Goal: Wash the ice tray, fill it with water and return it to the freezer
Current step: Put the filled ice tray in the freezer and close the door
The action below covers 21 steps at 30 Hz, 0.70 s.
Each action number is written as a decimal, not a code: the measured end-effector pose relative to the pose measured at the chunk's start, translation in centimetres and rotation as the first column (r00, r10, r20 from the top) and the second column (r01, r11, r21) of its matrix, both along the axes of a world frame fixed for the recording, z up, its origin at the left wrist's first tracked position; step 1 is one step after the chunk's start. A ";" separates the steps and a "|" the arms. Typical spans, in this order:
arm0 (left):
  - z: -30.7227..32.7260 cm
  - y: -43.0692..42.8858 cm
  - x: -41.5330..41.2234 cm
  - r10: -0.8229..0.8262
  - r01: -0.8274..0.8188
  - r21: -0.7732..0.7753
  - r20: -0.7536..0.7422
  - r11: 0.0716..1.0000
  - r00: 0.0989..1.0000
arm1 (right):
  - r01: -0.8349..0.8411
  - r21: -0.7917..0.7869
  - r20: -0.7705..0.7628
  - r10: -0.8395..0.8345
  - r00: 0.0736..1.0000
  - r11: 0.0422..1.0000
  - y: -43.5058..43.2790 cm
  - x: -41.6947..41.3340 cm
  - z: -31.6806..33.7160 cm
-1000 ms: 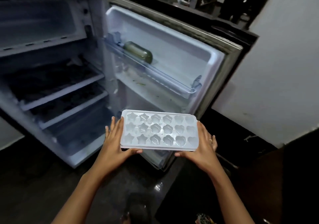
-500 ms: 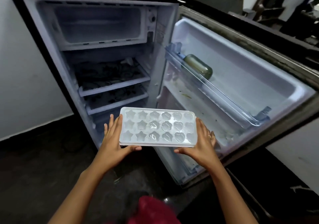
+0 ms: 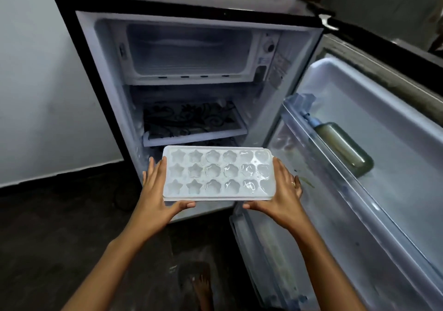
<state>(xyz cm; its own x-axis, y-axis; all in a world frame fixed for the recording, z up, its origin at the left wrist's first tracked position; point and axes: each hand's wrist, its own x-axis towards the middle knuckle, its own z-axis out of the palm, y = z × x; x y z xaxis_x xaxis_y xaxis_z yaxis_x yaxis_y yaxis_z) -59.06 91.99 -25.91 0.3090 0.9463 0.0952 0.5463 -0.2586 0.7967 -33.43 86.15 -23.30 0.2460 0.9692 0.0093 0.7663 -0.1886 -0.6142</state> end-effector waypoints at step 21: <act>2.2 17.8 1.0 0.193 -0.199 0.142 0.051 0.970 0.980 | -0.161 0.158 -0.080 0.175 0.981 0.974 21.8 0.9 2.4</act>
